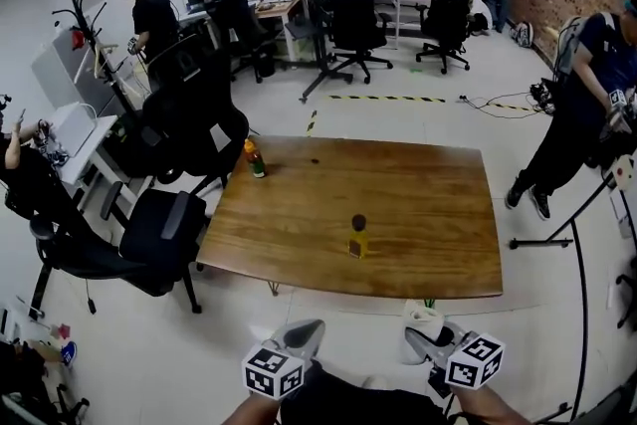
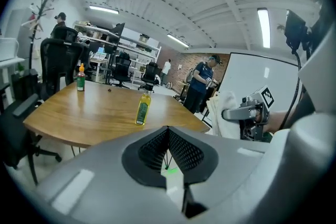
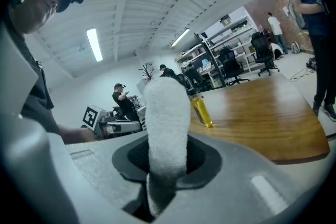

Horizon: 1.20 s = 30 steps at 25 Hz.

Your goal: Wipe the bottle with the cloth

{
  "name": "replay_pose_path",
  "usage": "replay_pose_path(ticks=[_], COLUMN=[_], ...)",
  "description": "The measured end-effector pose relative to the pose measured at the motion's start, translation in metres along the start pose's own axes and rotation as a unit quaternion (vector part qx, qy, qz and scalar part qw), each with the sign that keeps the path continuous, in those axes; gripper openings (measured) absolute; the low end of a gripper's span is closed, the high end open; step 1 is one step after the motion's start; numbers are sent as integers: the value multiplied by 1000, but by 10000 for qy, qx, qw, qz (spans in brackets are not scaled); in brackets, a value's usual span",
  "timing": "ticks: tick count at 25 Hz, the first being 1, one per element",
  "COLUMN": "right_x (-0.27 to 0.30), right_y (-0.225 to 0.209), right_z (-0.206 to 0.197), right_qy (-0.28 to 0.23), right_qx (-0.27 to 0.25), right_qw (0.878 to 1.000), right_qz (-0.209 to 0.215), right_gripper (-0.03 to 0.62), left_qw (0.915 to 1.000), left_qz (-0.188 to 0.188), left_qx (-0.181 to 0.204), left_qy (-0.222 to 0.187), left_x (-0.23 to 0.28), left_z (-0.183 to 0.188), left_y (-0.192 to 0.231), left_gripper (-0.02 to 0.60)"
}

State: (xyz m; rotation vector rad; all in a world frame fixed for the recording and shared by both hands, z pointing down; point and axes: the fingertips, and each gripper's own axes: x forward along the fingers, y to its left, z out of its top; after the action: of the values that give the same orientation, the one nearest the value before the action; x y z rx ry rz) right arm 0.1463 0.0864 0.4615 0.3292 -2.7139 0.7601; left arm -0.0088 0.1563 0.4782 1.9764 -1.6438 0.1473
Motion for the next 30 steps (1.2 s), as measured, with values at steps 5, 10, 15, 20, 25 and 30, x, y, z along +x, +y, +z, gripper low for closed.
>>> replay_pose_path(ticks=[5, 10, 15, 20, 25, 30], right_x=[-6, -7, 0, 9, 7, 9], right_y=[9, 12, 38, 64, 75, 75], right_z=[-7, -13, -23, -37, -43, -49], right_qy=[-207, -418, -488, -421, -310, -246], right_qx=[101, 302, 393, 524, 391, 329], right_qw=[9997, 9979, 9953, 9929, 9921, 9917], right_qz=[-54, -396, -743, -984, -1148, -1218], right_gripper=[74, 74, 74, 74, 72, 72], left_qw=[9995, 9998, 9987, 9973, 9965, 9959], left_qz=[77, -183, -463, -706, -803, -854], left_qx=[-292, -89, 199, 138, 148, 274], left_qy=[-86, -24, 38, 121, 153, 130], left_x=[-14, -14, -30, -45, -53, -57], left_z=[-2, 3, 6, 0, -1, 1], left_y=[12, 19, 24, 33, 38, 36], left_gripper=[17, 17, 17, 17, 17, 17])
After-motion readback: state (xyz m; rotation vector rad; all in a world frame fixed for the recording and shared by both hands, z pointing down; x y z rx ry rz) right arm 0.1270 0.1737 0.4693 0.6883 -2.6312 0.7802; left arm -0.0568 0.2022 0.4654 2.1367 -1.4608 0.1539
